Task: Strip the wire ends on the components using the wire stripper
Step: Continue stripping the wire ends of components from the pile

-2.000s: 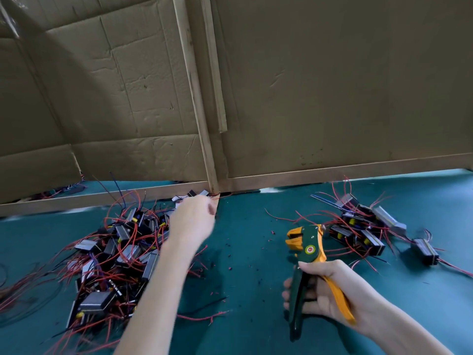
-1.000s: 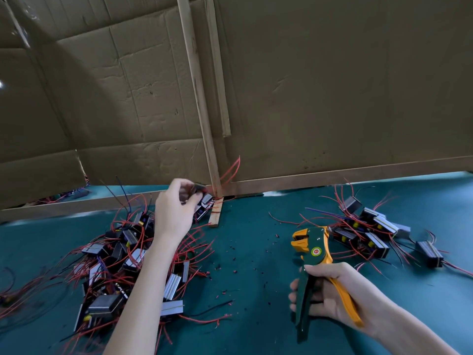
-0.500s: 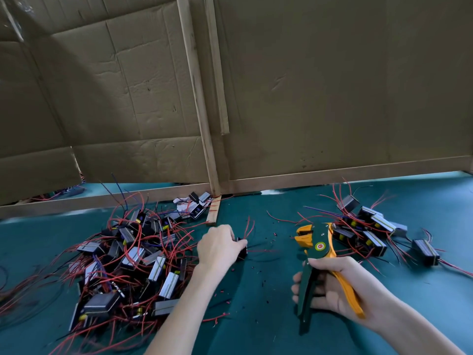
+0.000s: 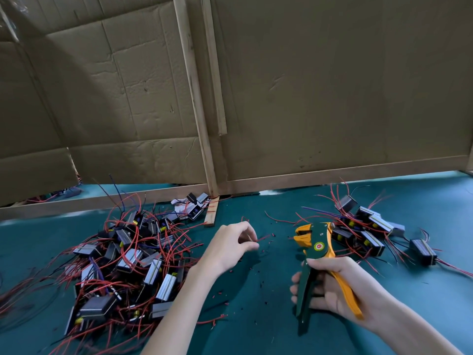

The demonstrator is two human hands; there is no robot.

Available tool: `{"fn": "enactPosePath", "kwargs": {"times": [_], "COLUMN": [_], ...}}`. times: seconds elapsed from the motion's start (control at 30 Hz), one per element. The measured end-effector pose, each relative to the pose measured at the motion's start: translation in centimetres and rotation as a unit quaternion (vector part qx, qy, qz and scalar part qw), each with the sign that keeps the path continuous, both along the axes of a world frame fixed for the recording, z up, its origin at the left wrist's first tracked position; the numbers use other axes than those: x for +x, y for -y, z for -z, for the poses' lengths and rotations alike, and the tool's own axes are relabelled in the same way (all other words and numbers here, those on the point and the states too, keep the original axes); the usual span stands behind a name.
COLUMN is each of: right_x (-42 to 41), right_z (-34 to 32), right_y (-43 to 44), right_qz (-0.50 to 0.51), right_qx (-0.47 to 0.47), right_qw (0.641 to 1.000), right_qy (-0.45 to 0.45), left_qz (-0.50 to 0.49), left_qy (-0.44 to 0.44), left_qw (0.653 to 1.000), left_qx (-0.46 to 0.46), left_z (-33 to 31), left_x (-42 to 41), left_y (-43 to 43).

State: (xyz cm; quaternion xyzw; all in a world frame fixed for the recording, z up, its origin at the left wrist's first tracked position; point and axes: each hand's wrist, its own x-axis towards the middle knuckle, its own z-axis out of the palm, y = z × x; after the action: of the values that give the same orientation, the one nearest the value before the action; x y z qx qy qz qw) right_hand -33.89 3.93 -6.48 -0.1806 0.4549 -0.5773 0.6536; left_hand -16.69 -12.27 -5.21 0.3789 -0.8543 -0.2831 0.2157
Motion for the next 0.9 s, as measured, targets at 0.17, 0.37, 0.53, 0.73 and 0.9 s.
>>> {"fn": "enactPosePath", "kwargs": {"times": [0.17,0.37,0.53,0.73,0.9], "right_x": [0.1,0.3,0.4,0.8,1.2], "right_z": [-0.1,-0.3,-0.4,-0.8,-1.3], "right_y": [0.0,-0.3,-0.5,-0.8,-1.3], "right_qz": [-0.006,-0.023,-0.032,-0.047,-0.062], "right_qx": [-0.004,-0.026,-0.068,-0.138,-0.198], "right_qw": [1.000,0.999,0.996,0.988,0.976], "right_qy": [-0.003,-0.010,-0.039,-0.059,-0.072], "left_qz": [0.007,0.026,0.051,0.091,0.097], "left_qy": [-0.042,-0.108,-0.201,-0.254,-0.245], "left_qw": [0.999,0.991,0.972,0.945,0.945], "left_qx": [0.033,0.071,0.112,0.186,0.194], "left_z": [0.7,0.3,-1.7,-4.3,-5.8], "left_x": [-0.1,-0.4,-0.5,-0.8,-0.7], "left_y": [0.1,-0.2,-1.0,-2.5,-3.6]}}
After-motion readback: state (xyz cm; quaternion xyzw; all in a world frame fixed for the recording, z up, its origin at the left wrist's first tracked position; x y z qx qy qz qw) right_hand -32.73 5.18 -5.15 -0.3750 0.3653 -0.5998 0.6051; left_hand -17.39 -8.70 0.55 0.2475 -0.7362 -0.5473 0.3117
